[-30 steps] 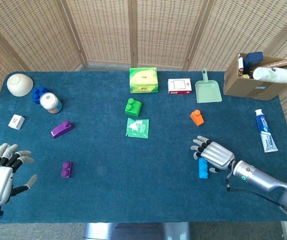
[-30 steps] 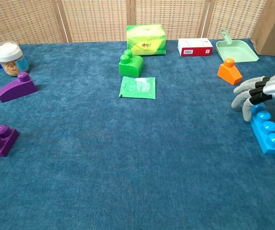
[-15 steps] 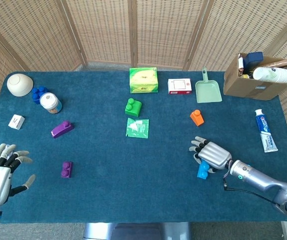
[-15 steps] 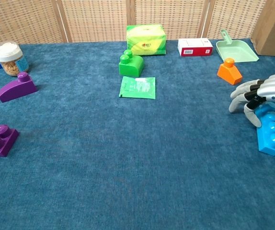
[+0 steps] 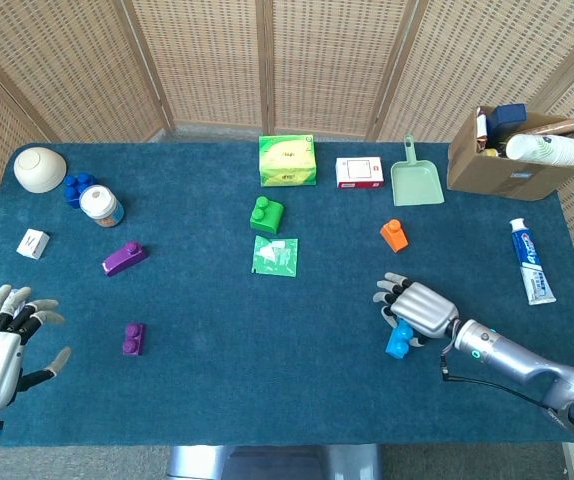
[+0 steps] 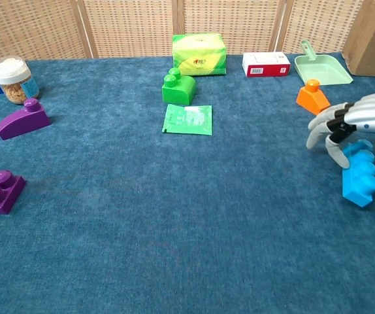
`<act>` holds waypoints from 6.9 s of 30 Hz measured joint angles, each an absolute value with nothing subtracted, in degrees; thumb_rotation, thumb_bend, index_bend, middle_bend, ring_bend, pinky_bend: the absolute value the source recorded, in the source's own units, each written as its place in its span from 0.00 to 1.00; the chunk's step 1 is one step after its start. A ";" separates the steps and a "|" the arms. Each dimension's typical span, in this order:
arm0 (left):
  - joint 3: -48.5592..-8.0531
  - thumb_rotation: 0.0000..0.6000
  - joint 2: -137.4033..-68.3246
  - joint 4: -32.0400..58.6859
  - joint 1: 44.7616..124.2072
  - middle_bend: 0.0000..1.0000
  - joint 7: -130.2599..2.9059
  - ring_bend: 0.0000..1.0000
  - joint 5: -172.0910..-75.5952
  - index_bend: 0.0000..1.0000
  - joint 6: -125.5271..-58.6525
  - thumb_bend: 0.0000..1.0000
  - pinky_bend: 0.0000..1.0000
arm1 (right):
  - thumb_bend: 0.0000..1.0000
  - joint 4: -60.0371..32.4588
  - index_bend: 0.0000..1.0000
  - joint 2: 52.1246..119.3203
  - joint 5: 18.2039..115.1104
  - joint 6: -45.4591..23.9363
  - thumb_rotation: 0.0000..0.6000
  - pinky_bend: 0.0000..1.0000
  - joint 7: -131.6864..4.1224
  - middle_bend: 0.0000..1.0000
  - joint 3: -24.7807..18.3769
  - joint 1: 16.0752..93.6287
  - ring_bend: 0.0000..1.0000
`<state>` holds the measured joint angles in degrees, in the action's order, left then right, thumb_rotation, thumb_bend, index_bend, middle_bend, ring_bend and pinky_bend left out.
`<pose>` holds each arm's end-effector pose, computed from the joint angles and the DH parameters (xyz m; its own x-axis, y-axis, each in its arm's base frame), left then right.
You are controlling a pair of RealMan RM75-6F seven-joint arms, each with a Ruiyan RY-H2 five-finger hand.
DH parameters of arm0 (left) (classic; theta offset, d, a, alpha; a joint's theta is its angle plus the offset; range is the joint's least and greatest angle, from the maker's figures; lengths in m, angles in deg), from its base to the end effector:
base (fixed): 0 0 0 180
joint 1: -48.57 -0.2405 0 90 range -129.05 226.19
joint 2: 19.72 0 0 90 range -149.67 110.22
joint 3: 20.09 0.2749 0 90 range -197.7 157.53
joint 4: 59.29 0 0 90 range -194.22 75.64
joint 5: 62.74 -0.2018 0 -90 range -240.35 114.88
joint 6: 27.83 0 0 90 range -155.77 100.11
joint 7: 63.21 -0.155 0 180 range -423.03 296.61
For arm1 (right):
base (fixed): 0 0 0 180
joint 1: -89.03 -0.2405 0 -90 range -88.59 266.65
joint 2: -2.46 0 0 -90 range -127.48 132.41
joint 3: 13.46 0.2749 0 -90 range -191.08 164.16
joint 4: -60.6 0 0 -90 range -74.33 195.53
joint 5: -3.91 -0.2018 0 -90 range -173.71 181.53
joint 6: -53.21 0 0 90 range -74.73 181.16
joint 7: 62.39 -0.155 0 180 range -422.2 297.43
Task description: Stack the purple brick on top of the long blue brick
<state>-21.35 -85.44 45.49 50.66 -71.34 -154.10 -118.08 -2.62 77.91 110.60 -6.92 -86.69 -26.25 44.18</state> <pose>-0.2727 0.1692 0.1577 0.3013 -0.0405 0.9527 0.9510 -0.0601 -0.3033 -0.2557 -0.3482 0.0534 0.7132 -0.3086 0.6294 -0.6054 -0.7239 0.3310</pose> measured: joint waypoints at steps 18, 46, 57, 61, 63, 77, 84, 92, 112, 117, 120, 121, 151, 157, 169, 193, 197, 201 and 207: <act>-21.60 0.97 -85.39 44.45 50.82 0.33 -70.05 0.14 -153.70 0.41 -117.94 0.32 0.00 | 0.16 -16.68 0.65 74.16 108.09 -3.98 1.00 0.12 -77.79 0.25 -20.62 39.99 0.12; -21.66 0.96 -85.65 39.89 49.97 0.33 -64.22 0.14 -152.17 0.41 -118.58 0.32 0.00 | 0.16 -14.31 0.63 86.20 104.13 5.10 1.00 0.12 -69.90 0.24 -11.31 29.25 0.12; -21.77 0.96 -85.58 38.92 49.43 0.33 -62.90 0.14 -151.70 0.41 -119.16 0.32 0.00 | 0.16 -10.97 0.63 90.97 102.68 8.25 1.00 0.12 -68.00 0.24 -10.39 25.74 0.12; -21.70 0.96 -85.82 38.54 49.46 0.33 -62.50 0.14 -151.84 0.41 -119.03 0.32 0.00 | 0.16 -10.43 0.63 92.78 101.88 9.39 1.00 0.12 -66.65 0.24 -9.79 24.49 0.12; -21.70 0.96 -85.85 38.40 49.41 0.33 -62.32 0.14 -151.85 0.41 -119.10 0.32 0.00 | 0.15 -10.04 0.63 93.44 101.69 9.66 1.00 0.12 -65.95 0.24 -9.54 23.96 0.12; -21.58 0.97 -86.44 35.57 48.95 0.33 -58.89 0.14 -151.49 0.41 -119.22 0.32 0.00 | 0.15 -8.71 0.63 98.69 97.49 12.23 1.00 0.12 -58.77 0.24 -7.47 21.98 0.12; -21.39 0.97 -86.74 34.35 48.63 0.33 -57.34 0.14 -151.73 0.41 -119.56 0.32 0.00 | 0.15 -7.63 0.56 101.68 93.57 14.16 1.00 0.12 -54.08 0.23 -6.12 21.42 0.10; -21.23 0.96 -86.83 33.77 48.35 0.33 -56.58 0.14 -151.92 0.41 -119.76 0.32 0.00 | 0.15 -9.97 0.36 100.91 89.59 16.47 1.00 0.11 -50.44 0.19 -5.42 21.31 0.05; -20.52 0.95 -85.36 35.34 51.26 0.33 -60.43 0.14 -155.45 0.41 -116.18 0.32 0.00 | 0.15 -22.45 0.30 87.76 83.92 12.04 1.00 0.11 -50.03 0.18 -4.40 26.57 0.03; -20.12 0.95 -84.14 35.69 52.97 0.33 -62.48 0.14 -156.77 0.41 -114.05 0.32 0.00 | 0.16 -23.96 0.35 83.15 81.45 7.79 1.00 0.11 -50.97 0.19 -3.48 29.96 0.05; -19.98 0.95 -83.65 35.72 53.77 0.33 -63.10 0.14 -157.21 0.41 -113.01 0.32 0.00 | 0.16 -23.96 0.37 80.94 80.27 5.50 1.00 0.12 -51.57 0.19 -2.99 32.06 0.06; -19.91 0.95 -83.44 35.71 54.18 0.33 -63.48 0.14 -157.46 0.41 -112.46 0.32 0.00 | 0.16 -23.89 0.37 79.98 79.75 4.60 1.00 0.12 -51.76 0.19 -2.85 32.96 0.06; -16.41 0.94 -78.82 25.08 72.75 0.23 -55.99 0.12 -173.47 0.33 -97.61 0.32 0.00 | 0.16 -23.90 0.44 66.36 70.19 -13.21 1.00 0.18 -53.21 0.20 -4.02 55.22 0.09; -14.08 0.93 -78.52 20.28 75.42 0.21 -51.90 0.11 -178.51 0.30 -99.51 0.32 0.00 | 0.16 -25.15 0.44 66.53 69.71 -14.04 1.00 0.18 -52.21 0.20 -3.88 56.80 0.09; -10.92 0.93 -82.10 5.63 76.68 0.19 -50.17 0.10 -182.49 0.27 -105.16 0.32 0.00 | 0.16 -26.03 0.44 68.29 69.03 -13.90 1.00 0.18 -49.64 0.20 -2.63 57.27 0.07; -5.93 1.00 -98.51 -21.53 78.71 0.11 -44.76 0.05 -185.29 0.21 -115.68 0.33 0.00 | 0.16 -27.94 0.44 67.01 67.91 -13.87 1.00 0.18 -49.85 0.20 -0.98 59.33 0.06; -4.89 1.00 -100.64 -25.00 79.10 0.11 -44.35 0.05 -185.56 0.22 -116.38 0.33 0.00 | 0.16 -27.97 0.44 66.90 67.74 -13.75 1.00 0.18 -50.25 0.20 -0.76 59.63 0.06; -4.02 1.00 -102.59 -28.32 79.30 0.11 -43.98 0.05 -185.51 0.23 -117.60 0.33 0.00 | 0.16 -28.11 0.43 66.83 67.62 -13.62 1.00 0.18 -50.36 0.20 -0.59 59.84 0.06; -3.16 1.00 -105.19 -32.18 79.30 0.12 -43.13 0.05 -184.86 0.26 -119.29 0.33 0.00 | 0.16 -28.52 0.42 66.62 67.43 -13.51 1.00 0.18 -50.26 0.20 -0.42 60.09 0.05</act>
<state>-3.16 -105.19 -32.18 79.30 -43.13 -184.86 -119.29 -28.52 66.62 67.43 -13.51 -50.26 -0.42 60.09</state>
